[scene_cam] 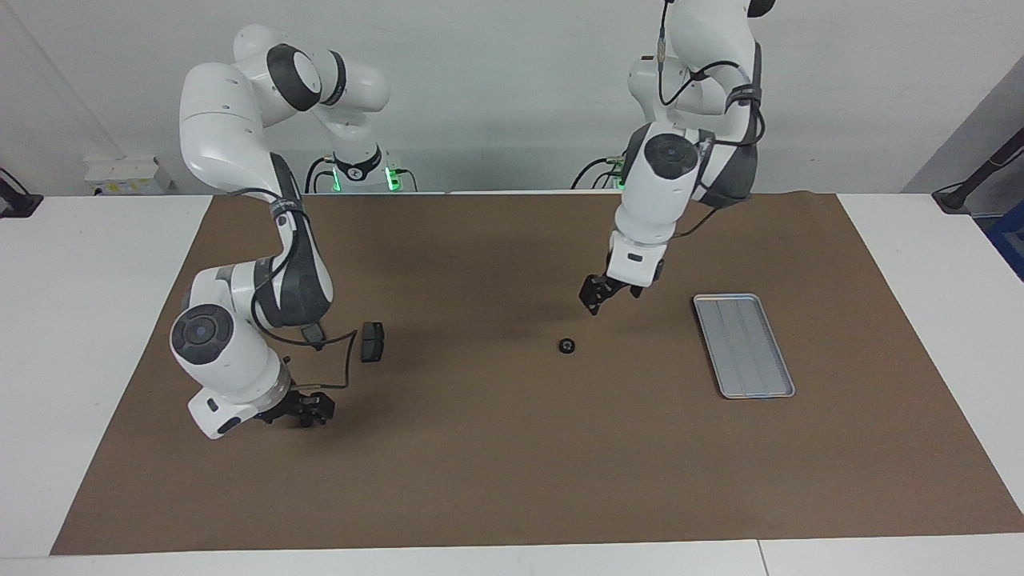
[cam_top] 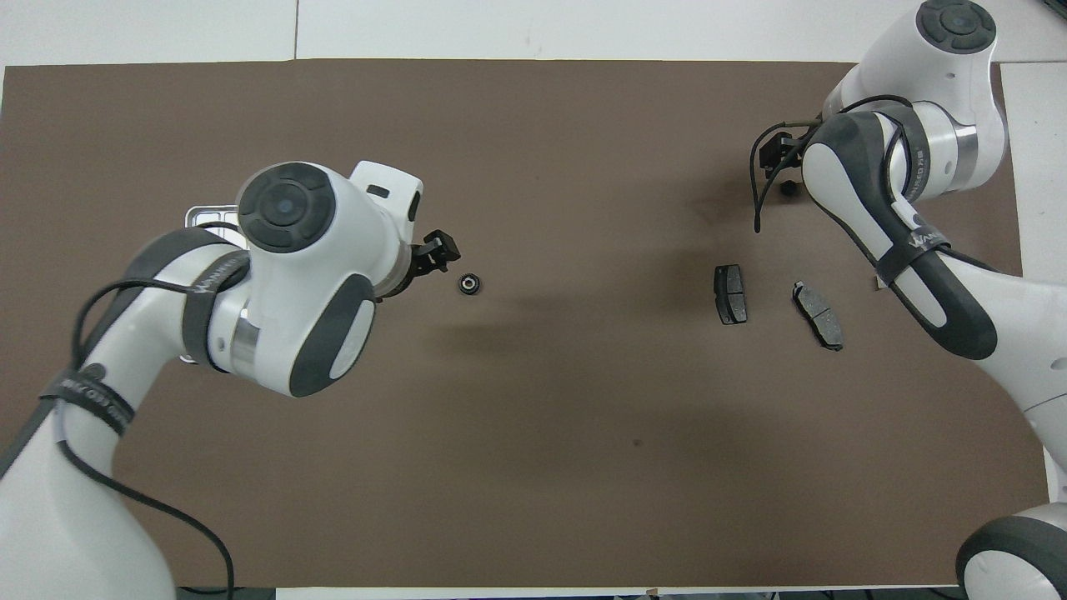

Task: Pick bearing gear from pile to tray
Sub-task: 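Grasp the black part at the table center with the left gripper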

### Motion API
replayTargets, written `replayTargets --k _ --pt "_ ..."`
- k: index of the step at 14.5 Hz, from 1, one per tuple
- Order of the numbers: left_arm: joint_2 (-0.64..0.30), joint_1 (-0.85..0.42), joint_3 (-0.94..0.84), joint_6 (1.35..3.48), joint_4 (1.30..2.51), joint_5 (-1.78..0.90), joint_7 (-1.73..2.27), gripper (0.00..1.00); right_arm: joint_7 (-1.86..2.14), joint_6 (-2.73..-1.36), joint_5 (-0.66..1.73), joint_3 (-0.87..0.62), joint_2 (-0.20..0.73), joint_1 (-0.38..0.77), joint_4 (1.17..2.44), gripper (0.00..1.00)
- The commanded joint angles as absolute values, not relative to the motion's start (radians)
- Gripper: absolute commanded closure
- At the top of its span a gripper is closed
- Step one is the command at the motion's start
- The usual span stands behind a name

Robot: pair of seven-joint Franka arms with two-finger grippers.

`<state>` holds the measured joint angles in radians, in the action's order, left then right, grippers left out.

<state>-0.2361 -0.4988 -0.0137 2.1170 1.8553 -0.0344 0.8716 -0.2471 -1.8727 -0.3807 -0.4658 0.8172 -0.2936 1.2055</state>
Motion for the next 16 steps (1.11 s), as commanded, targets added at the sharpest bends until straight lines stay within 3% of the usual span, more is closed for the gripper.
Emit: replayTargets --k 1,7,16 --pt "-0.366 -0.572 0.008 2.221 1.813 -0.025 0.983 0.00 -0.284 -1.876 -0.397 -0.479 0.815 -0.308 1.235 0.04" --pt "-0.399 -0.565 0.006 2.276 1.832 -0.018 0.985 0.02 -0.284 -1.882 -0.397 -0.477 0.821 -0.310 1.255 0.05" --pt "-0.428 -0.561 0.008 2.342 1.836 -0.020 0.986 0.22 -0.282 -1.882 -0.439 -0.472 0.842 -0.313 1.264 0.12"
